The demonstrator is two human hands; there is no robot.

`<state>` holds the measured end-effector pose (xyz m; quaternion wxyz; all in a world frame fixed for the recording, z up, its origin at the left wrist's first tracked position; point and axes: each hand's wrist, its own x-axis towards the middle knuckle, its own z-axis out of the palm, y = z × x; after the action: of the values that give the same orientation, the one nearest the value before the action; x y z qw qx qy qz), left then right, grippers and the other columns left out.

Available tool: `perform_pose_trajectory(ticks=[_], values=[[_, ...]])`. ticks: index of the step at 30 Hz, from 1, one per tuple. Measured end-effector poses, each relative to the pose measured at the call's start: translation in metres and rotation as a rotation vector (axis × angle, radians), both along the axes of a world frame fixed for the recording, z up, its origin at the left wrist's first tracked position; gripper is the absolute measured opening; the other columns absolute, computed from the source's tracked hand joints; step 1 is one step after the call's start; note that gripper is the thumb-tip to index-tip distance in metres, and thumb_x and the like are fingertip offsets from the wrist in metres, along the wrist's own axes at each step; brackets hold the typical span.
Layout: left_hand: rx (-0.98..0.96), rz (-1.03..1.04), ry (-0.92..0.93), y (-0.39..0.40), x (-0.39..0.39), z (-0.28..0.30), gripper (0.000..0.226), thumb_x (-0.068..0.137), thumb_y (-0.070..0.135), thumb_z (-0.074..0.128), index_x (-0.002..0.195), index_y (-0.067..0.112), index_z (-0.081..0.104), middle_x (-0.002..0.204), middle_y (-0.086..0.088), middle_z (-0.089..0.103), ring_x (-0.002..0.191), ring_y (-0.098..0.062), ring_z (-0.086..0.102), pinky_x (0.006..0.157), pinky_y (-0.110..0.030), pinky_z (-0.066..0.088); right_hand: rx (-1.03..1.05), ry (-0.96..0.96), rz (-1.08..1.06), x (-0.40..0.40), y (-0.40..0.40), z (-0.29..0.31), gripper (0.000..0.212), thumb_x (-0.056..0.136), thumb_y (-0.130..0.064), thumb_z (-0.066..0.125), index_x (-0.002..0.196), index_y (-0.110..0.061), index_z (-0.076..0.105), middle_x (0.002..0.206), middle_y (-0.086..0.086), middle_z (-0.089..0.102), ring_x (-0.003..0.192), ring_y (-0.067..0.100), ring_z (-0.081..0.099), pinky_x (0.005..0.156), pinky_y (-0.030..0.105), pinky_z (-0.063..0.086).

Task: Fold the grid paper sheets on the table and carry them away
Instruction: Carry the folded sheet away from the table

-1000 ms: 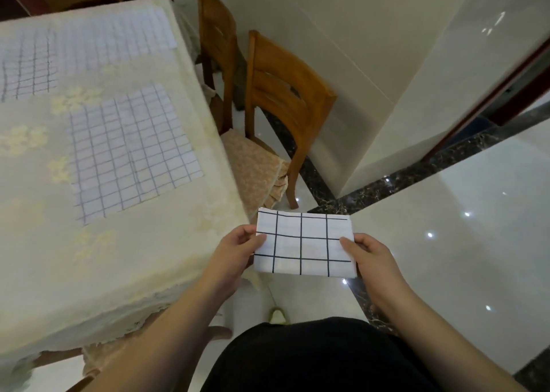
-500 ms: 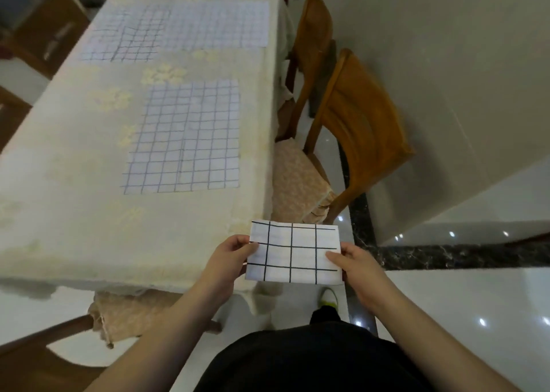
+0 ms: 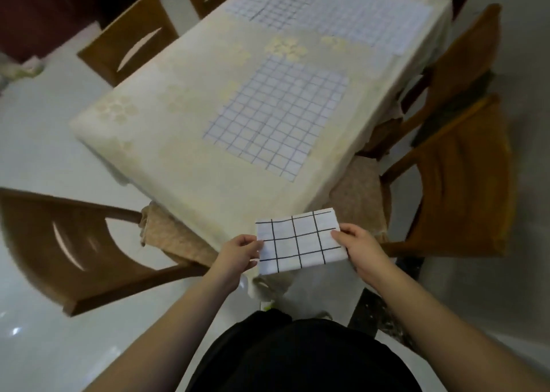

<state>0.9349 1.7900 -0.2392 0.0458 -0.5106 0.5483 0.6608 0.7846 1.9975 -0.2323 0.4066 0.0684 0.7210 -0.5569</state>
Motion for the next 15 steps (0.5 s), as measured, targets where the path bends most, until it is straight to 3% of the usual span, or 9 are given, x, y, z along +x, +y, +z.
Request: perform_pose_trajectory(ticks=[5, 8, 11, 15], values=[[0.052, 0.111, -0.035, -0.009, 0.006, -0.024, 0.012, 0.092, 0.019, 0.067, 0.093, 0.009, 0.06, 0.085, -0.007, 0.06, 0.073, -0.017, 0.059, 0.07, -0.029, 0.052, 0.092, 0.118, 0.139, -0.027, -0.042, -0.016, 0.023, 0.092, -0.013, 0.064, 0.113, -0.007, 0.066, 0.098, 0.005, 0.071, 0.09, 0.022, 0.067, 0.082, 0.038, 0.055], [0.102, 0.162, -0.035, -0.017, 0.005, -0.032, 0.012, 0.092, 0.016, 0.066, 0.094, 0.007, 0.058, 0.084, -0.008, 0.058, 0.071, -0.018, 0.059, 0.064, -0.026, 0.053, 0.183, 0.239, 0.267, -0.036, -0.065, -0.023, 0.021, 0.092, -0.012, 0.064, 0.112, -0.005, 0.065, 0.097, 0.006, 0.069, 0.086, 0.02, 0.065, 0.072, 0.029, 0.052], [0.117, 0.165, -0.04, -0.026, 0.006, -0.042, 0.009, 0.092, 0.013, 0.065, 0.091, 0.008, 0.057, 0.083, -0.01, 0.059, 0.069, -0.019, 0.059, 0.062, -0.028, 0.055, 0.306, 0.373, 0.427, -0.043, -0.086, -0.033, 0.026, 0.09, -0.016, 0.065, 0.114, -0.005, 0.066, 0.104, 0.01, 0.069, 0.095, 0.025, 0.065, 0.082, 0.036, 0.052], [0.089, 0.135, -0.069, -0.036, 0.009, -0.055, 0.008, 0.09, 0.014, 0.067, 0.089, 0.01, 0.06, 0.083, -0.009, 0.062, 0.075, -0.021, 0.061, 0.079, -0.037, 0.057, 0.368, 0.446, 0.453, -0.05, -0.108, -0.04, 0.025, 0.091, -0.015, 0.065, 0.113, -0.003, 0.066, 0.106, 0.012, 0.069, 0.098, 0.028, 0.063, 0.087, 0.039, 0.05]])
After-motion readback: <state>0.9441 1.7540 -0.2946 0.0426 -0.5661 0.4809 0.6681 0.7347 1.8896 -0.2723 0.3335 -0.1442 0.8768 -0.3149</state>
